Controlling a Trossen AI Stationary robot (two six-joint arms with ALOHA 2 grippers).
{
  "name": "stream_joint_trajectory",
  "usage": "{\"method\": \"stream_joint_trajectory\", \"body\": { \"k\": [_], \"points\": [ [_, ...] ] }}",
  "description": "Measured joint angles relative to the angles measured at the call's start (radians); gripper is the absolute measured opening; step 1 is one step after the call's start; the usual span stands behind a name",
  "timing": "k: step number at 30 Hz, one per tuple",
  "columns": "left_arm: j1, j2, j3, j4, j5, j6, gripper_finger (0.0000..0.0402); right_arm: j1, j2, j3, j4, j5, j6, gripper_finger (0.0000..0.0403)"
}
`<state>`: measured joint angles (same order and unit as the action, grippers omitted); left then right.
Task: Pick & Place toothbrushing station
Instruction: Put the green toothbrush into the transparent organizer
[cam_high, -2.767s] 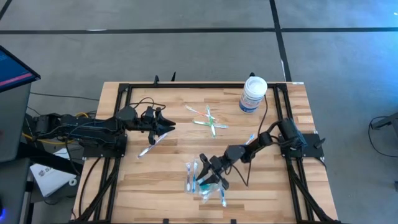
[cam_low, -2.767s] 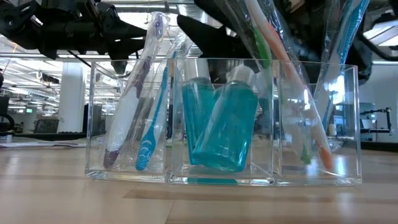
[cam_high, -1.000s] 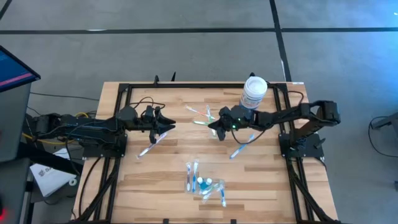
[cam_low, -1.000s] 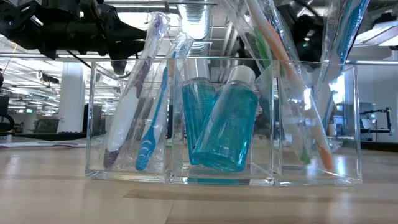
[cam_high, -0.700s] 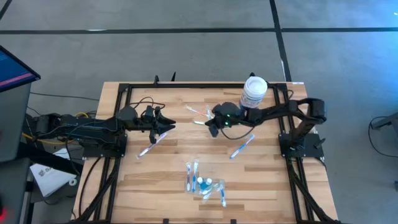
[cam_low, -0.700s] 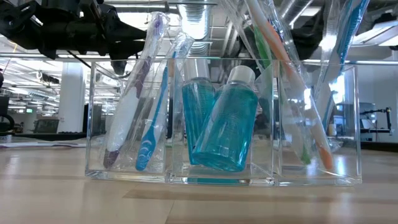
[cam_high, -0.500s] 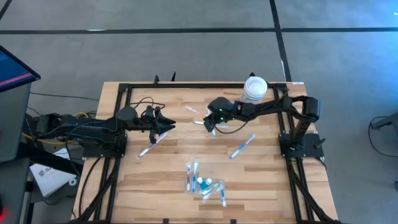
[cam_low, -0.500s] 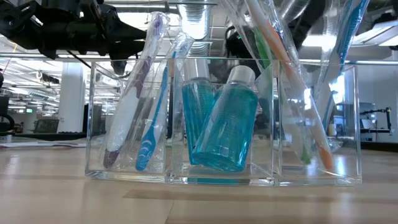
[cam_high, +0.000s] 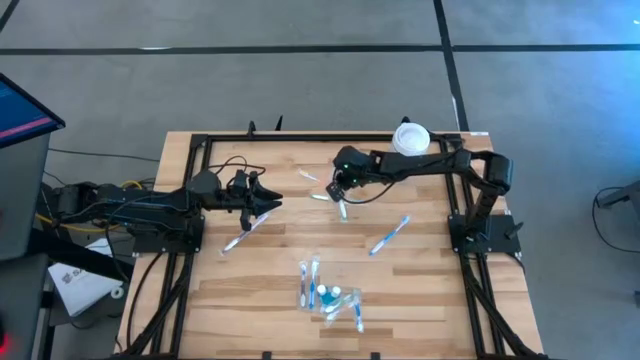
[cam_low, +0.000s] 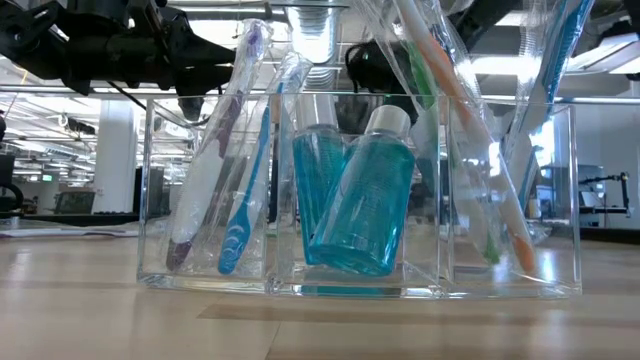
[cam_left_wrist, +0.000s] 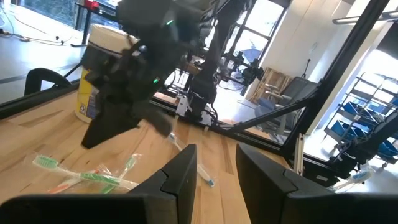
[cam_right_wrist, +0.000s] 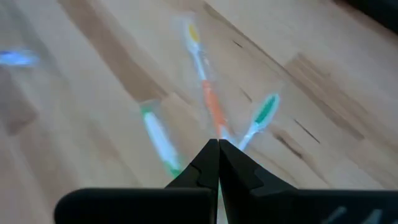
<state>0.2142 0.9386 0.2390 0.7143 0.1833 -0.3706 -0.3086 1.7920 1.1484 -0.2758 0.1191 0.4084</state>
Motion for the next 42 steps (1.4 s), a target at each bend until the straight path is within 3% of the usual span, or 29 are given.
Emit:
{"method": "stream_joint_trajectory", "body": {
  "k": [7, 18, 25, 32, 35, 42],
  "points": [
    [0.000, 0.000, 0.000, 0.000, 0.000, 0.000, 0.0108, -0.031, 0.031, -0.004, -0.018, -0.029, 0.002, 0.0015],
    [0.000, 0.000, 0.000, 0.000, 0.000, 0.000, 0.0108, -0.047, 0.029, -0.001, -0.001, -0.043, -0.016, 0.0123],
    [0.000, 0.000, 0.000, 0.000, 0.000, 0.000, 0.0108, -0.057, 0.029, -0.001, 0.001, -0.038, -0.018, 0.0163],
    [0.000, 0.004, 0.000, 0.001, 0.000, 0.000, 0.0108, -0.060, 0.122, 0.008, 0.081, -0.041, -0.016, 0.0171],
    [0.000, 0.010, 0.000, 0.005, 0.000, 0.000, 0.0108, -0.064, 0.151, 0.016, 0.039, -0.041, -0.016, 0.0167],
    [0.002, 0.022, -0.001, 0.003, -0.002, 0.000, 0.0108, -0.067, 0.145, 0.023, 0.045, -0.040, -0.016, 0.0145]
  ]
}}
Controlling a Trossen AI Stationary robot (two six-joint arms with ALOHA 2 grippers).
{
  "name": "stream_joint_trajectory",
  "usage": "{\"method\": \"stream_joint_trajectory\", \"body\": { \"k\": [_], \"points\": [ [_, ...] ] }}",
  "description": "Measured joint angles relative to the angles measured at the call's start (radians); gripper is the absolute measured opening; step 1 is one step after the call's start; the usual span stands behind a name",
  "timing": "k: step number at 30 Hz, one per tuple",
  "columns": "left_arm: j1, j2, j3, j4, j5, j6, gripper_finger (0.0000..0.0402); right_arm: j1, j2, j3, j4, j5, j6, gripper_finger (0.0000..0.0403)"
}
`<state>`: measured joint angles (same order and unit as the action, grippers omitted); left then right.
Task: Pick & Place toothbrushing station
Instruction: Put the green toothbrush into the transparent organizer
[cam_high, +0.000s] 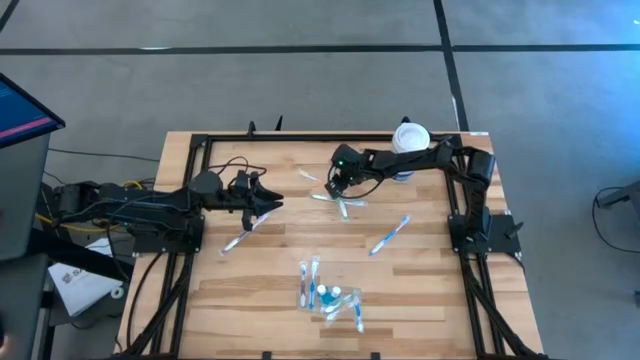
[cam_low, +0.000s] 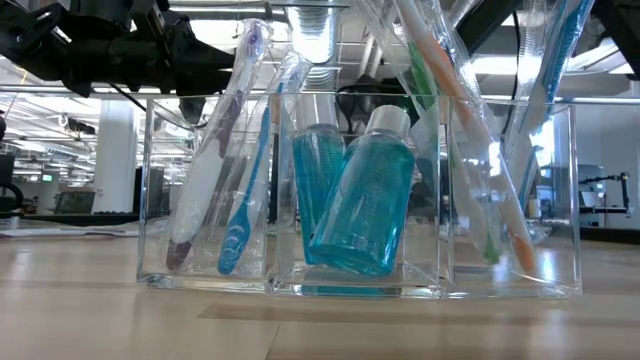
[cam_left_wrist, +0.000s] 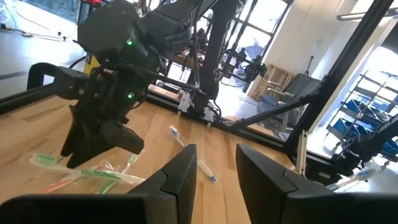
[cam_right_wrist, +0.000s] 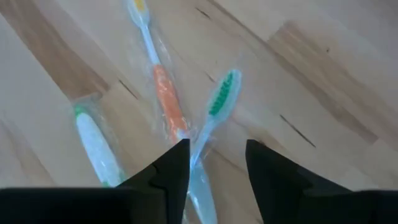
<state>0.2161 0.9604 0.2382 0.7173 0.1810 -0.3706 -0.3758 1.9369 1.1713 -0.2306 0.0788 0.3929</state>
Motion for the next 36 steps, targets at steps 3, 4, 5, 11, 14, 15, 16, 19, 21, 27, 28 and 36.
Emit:
{"method": "stream_joint_trajectory", "body": {
  "k": [3, 4, 5, 11, 14, 15, 16, 19, 21, 27, 28, 36],
  "points": [
    [0.000, 0.000, 0.000, -0.001, -0.008, 0.000, 0.0108, 0.000, -0.001, 0.002, 0.010, -0.001, 0.000, 0.0116],
    [0.000, 0.000, 0.000, -0.001, -0.008, 0.000, 0.0108, 0.000, -0.001, 0.002, 0.008, -0.002, 0.000, 0.0104],
    [0.000, 0.000, 0.000, -0.001, -0.008, 0.000, 0.0108, 0.000, -0.001, 0.002, 0.006, -0.002, 0.000, 0.0091],
    [0.000, 0.000, 0.000, -0.001, -0.008, 0.000, 0.0108, 0.000, -0.001, 0.002, 0.007, -0.048, -0.015, 0.0008],
    [0.000, 0.000, 0.000, 0.000, -0.008, 0.000, 0.0108, 0.001, -0.001, 0.002, 0.006, -0.053, -0.026, 0.0006],
    [0.000, 0.000, 0.000, 0.000, -0.008, 0.000, 0.0108, 0.001, -0.001, 0.002, 0.007, -0.053, -0.030, 0.0003],
    [0.000, 0.000, 0.000, 0.000, -0.008, 0.000, 0.0108, 0.001, -0.001, 0.002, 0.006, -0.053, -0.034, 0.0002],
    [0.000, 0.000, 0.000, 0.000, -0.008, 0.000, 0.0108, 0.001, -0.001, 0.005, 0.004, -0.053, -0.036, 0.0001],
    [0.000, 0.000, 0.000, 0.000, -0.008, 0.000, 0.0108, 0.001, -0.001, 0.013, 0.005, -0.049, -0.038, 0.0003],
    [0.000, 0.000, 0.000, 0.000, -0.008, 0.000, 0.0108, 0.009, -0.001, 0.016, -0.009, -0.053, -0.055, 0.0019],
    [0.000, 0.000, 0.000, 0.000, -0.008, 0.000, 0.0108, 0.009, -0.001, 0.016, -0.019, -0.054, -0.056, 0.0021],
    [0.000, 0.000, 0.000, 0.000, -0.008, 0.000, 0.0108, 0.008, -0.001, 0.016, -0.025, -0.055, -0.076, 0.0070]
  ]
}}
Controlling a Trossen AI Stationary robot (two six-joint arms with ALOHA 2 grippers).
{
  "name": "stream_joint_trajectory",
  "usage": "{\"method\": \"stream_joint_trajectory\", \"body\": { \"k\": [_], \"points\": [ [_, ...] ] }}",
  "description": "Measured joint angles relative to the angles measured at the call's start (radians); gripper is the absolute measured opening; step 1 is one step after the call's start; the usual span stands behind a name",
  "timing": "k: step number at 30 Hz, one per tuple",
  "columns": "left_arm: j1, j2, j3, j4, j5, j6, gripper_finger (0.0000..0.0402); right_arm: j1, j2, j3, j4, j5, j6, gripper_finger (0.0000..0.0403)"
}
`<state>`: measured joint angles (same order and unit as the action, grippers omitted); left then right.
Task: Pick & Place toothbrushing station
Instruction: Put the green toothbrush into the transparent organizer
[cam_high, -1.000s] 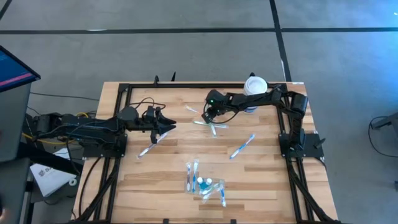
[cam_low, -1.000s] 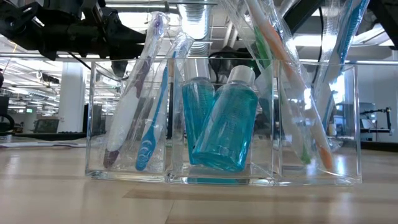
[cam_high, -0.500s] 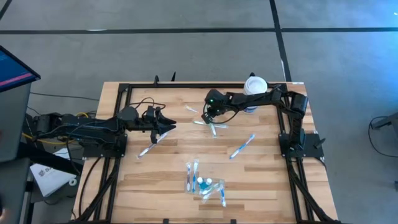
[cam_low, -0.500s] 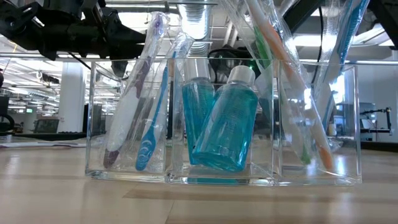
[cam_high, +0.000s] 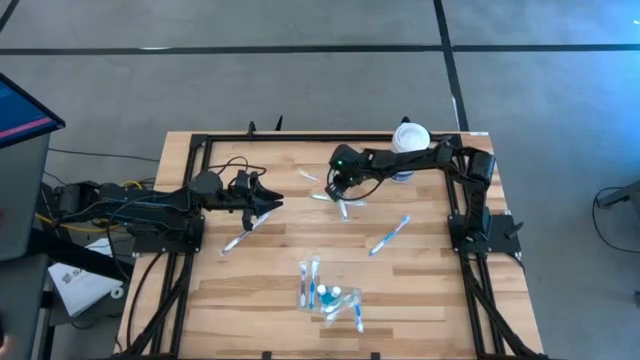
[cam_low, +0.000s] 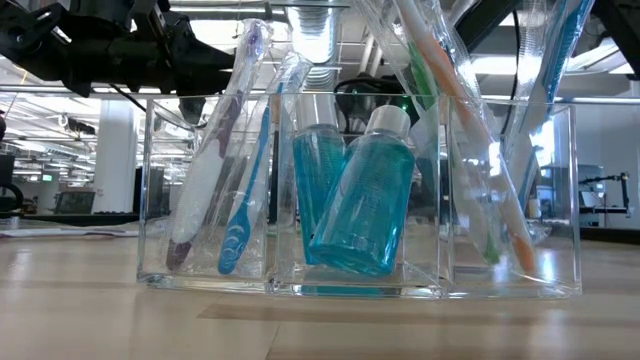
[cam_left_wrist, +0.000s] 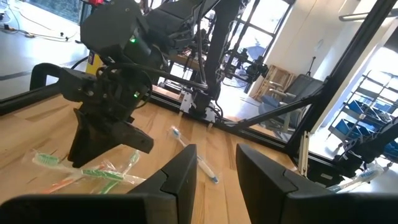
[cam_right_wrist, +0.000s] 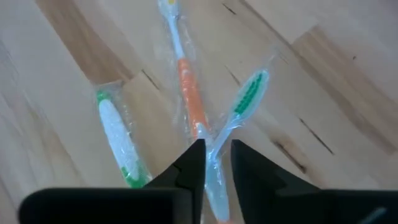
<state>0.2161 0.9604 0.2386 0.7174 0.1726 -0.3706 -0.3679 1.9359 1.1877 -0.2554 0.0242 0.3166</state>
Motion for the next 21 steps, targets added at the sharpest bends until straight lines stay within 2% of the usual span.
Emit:
{"method": "stream_joint_trajectory", "body": {
  "k": [10, 21],
  "points": [
    [0.000, 0.000, 0.000, 0.000, 0.000, 0.000, 0.0108, 0.000, 0.000, 0.000, 0.038, 0.031, 0.004, 0.0130],
    [0.000, 0.000, 0.001, 0.000, 0.000, 0.000, 0.0108, -0.012, 0.021, -0.003, 0.064, 0.029, 0.024, 0.0127]
  ]
}}
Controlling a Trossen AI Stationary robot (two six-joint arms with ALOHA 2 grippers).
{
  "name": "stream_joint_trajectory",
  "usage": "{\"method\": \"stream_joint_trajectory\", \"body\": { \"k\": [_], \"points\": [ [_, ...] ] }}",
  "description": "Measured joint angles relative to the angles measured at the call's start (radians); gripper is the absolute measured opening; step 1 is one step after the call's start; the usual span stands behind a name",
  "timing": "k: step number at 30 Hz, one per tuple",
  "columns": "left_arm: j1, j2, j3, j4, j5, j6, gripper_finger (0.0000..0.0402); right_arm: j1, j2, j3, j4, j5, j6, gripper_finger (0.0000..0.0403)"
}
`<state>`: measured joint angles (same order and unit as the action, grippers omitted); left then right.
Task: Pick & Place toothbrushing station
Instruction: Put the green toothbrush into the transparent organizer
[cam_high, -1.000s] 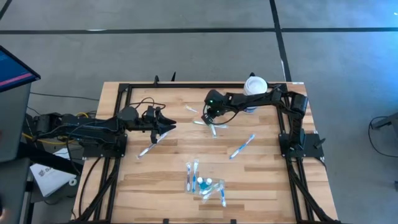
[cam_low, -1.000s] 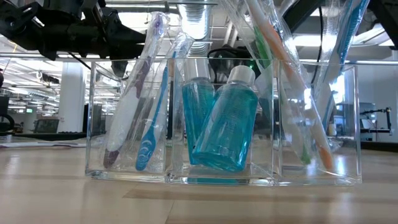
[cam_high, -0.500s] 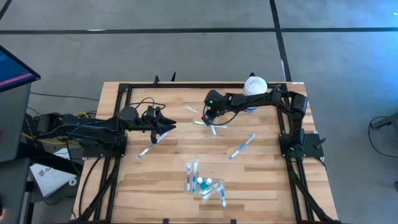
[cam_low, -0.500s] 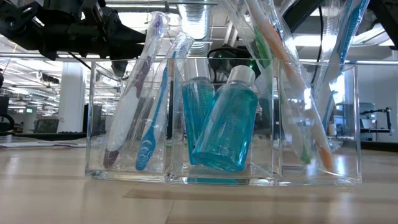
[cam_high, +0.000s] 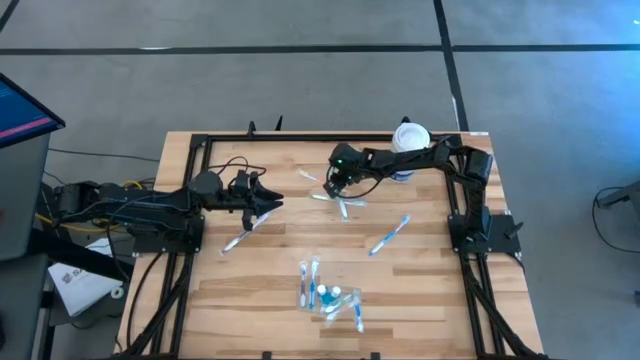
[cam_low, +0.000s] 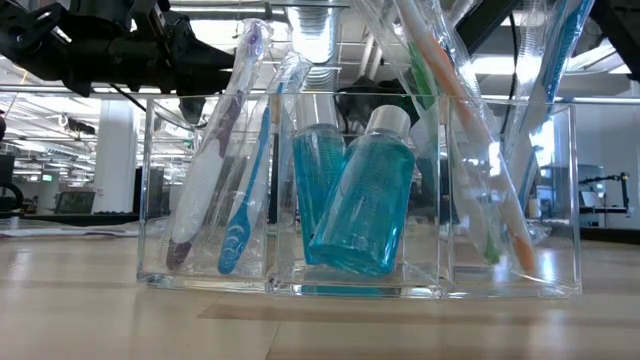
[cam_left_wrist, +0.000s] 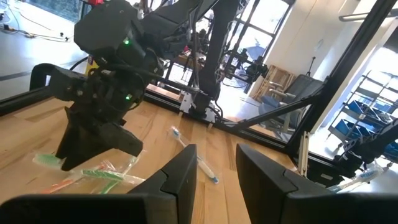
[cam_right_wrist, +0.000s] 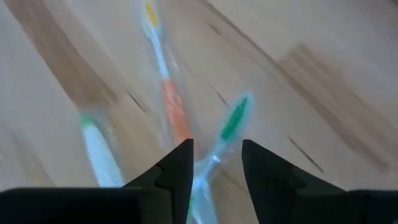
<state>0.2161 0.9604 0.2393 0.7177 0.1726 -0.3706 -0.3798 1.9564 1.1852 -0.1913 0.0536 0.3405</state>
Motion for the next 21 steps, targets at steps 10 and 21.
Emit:
{"method": "stream_joint_trajectory", "body": {
  "k": [10, 21],
  "points": [
    [0.000, 0.000, 0.000, 0.001, 0.000, 0.000, 0.0108, -0.003, 0.028, 0.003, 0.014, -0.001, 0.000, 0.0104],
    [0.000, 0.000, 0.000, 0.001, 0.000, 0.000, 0.0108, -0.002, 0.026, 0.003, 0.011, -0.017, -0.002, 0.0008]
  ]
}}
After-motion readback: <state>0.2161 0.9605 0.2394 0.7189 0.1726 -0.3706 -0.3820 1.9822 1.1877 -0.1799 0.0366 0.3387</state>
